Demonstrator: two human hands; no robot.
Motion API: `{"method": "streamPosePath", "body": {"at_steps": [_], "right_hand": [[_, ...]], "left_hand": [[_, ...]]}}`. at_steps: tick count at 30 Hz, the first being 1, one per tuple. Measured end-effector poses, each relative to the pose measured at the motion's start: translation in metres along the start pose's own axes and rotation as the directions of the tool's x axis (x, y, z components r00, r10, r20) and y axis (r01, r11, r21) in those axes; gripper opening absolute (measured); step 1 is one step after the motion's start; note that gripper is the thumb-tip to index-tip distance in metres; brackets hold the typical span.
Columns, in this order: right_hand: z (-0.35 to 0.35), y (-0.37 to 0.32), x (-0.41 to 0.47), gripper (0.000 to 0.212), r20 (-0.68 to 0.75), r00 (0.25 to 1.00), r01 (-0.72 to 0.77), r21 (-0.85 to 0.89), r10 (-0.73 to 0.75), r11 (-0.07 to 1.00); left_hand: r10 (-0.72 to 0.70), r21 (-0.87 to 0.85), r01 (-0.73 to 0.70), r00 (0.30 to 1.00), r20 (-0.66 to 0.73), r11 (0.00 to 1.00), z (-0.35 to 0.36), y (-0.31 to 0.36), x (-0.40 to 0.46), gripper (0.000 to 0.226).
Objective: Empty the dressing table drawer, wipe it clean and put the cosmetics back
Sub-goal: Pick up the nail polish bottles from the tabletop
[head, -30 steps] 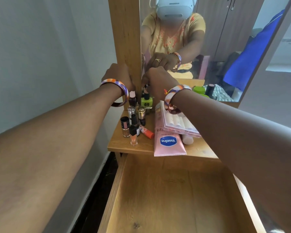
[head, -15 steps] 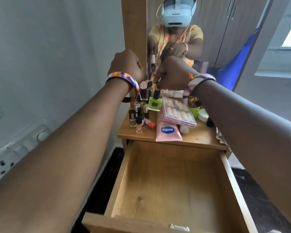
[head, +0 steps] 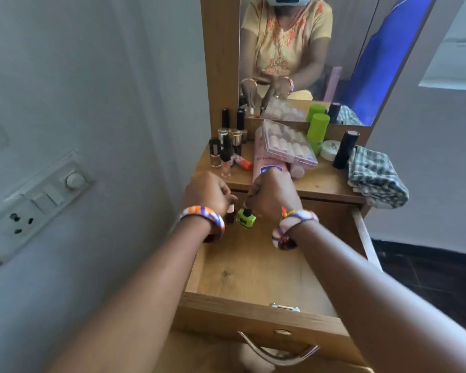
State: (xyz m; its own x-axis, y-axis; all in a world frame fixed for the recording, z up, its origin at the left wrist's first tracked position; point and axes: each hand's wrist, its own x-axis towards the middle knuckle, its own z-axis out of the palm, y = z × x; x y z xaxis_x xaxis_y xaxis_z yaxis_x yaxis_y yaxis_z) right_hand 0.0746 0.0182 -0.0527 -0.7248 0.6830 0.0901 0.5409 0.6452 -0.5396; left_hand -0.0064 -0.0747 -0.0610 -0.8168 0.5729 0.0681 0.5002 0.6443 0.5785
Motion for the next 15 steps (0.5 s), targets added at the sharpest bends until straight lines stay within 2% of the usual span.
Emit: {"method": "streamPosePath", "body": {"at_steps": [4,8,12,15], "right_hand": [[0.035,0.009,-0.009,0.018,-0.004,0.994,-0.104,0.079,0.105,0.991],[0.048,0.011,-0.007,0.023,-0.015,0.983,-0.179,0.151,0.183,0.972],[0.058,0.011,-0.003,0.027,-0.060,0.976,-0.192,0.223,0.210,0.956],[0.068,0.014,-0.001,0.031,-0.043,0.968,-0.225,0.293,0.248,0.929]], "left_hand": [[-0.076,-0.036,0.074,0.995,-0.061,0.997,0.024,-0.016,0.004,0.016],[-0.081,-0.003,0.082,0.990,-0.116,0.997,0.036,-0.018,0.007,0.020],[-0.058,0.129,0.079,0.986,-0.159,0.988,0.042,-0.018,0.010,0.024],[-0.058,0.214,0.093,0.985,-0.162,0.972,0.044,-0.017,0.008,0.025]]}}
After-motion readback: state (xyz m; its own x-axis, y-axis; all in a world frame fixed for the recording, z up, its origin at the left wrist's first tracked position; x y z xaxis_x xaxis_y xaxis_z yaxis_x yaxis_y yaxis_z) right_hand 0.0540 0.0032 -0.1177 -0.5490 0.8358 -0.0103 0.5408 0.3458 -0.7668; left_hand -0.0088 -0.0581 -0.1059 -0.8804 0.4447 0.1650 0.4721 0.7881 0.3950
